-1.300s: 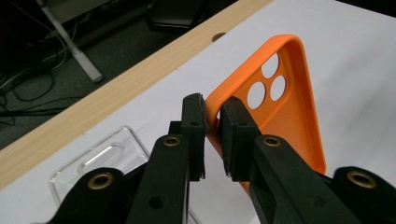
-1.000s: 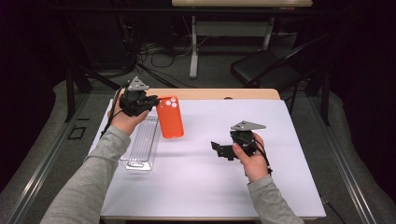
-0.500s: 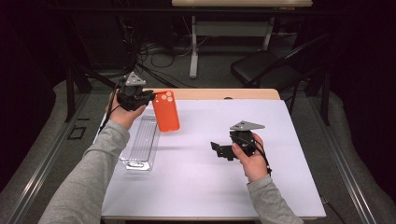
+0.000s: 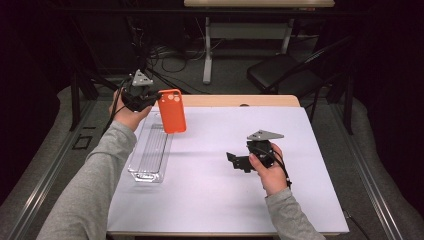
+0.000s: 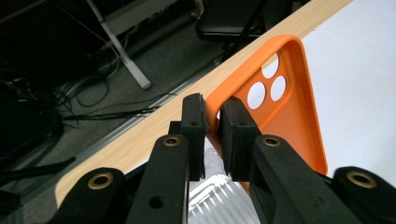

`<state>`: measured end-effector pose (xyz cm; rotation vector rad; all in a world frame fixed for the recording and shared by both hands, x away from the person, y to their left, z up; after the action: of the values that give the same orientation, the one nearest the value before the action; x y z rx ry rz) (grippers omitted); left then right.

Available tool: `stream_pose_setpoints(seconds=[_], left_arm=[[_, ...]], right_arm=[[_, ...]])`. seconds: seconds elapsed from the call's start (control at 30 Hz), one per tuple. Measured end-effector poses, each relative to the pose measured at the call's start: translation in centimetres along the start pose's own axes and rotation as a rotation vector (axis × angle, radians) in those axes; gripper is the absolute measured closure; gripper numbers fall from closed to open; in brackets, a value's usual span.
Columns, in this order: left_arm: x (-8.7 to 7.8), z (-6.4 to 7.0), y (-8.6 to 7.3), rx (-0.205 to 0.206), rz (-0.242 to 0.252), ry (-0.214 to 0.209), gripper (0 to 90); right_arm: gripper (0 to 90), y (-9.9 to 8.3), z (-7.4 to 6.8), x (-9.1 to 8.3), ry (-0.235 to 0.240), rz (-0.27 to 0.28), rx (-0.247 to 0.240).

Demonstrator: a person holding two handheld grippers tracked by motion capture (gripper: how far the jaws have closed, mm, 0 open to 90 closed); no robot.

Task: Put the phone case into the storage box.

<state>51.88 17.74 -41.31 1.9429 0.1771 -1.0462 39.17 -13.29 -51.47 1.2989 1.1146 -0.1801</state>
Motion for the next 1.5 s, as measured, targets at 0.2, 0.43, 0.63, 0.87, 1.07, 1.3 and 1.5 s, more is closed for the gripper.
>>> stream_pose_setpoints(seconds=[0.2,0.43,0.63,0.87,1.07,1.3,1.5], left_arm=[[0.0,-1.1,0.0,0.010,0.019,0.029,81.3],[0.4,-2.6,-0.3,0.013,0.028,0.062,81.3],[0.8,-3.4,-0.7,0.005,0.023,0.071,81.3],[1.6,-4.1,-0.9,-0.002,0.018,0.083,81.3],[2.0,-4.3,-0.8,0.001,0.029,0.087,81.3],[1.9,-4.8,-1.0,0.008,0.039,0.098,81.3],[1.7,-5.9,-1.5,-0.004,0.044,0.116,81.4]], right_arm=[[12.9,-0.1,0.1,0.0,-0.004,-0.005,0.001],[12.9,-0.3,0.3,-0.1,-0.007,-0.005,0.006],[12.9,-0.3,0.3,-0.1,-0.008,-0.006,0.006],[12.9,-0.3,0.3,-0.1,-0.009,-0.002,0.010],[11.6,-0.2,0.2,0.0,-0.006,0.004,0.008],[11.2,-0.2,0.3,-0.1,-0.003,0.009,0.011],[11.2,-0.3,0.4,-0.1,-0.007,0.005,0.015]])
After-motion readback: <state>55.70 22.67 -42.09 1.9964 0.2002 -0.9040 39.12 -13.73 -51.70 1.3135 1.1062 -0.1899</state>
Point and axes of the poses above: each handheld gripper's, and its own axes: x roughly forward along the jaws, y roughly out of its top, z roughly to its right, the point moved 6 cm from there along x, roughly forward along the jaws, and after that the axes turned 14 degrees about -z, right-handed, at the moved point
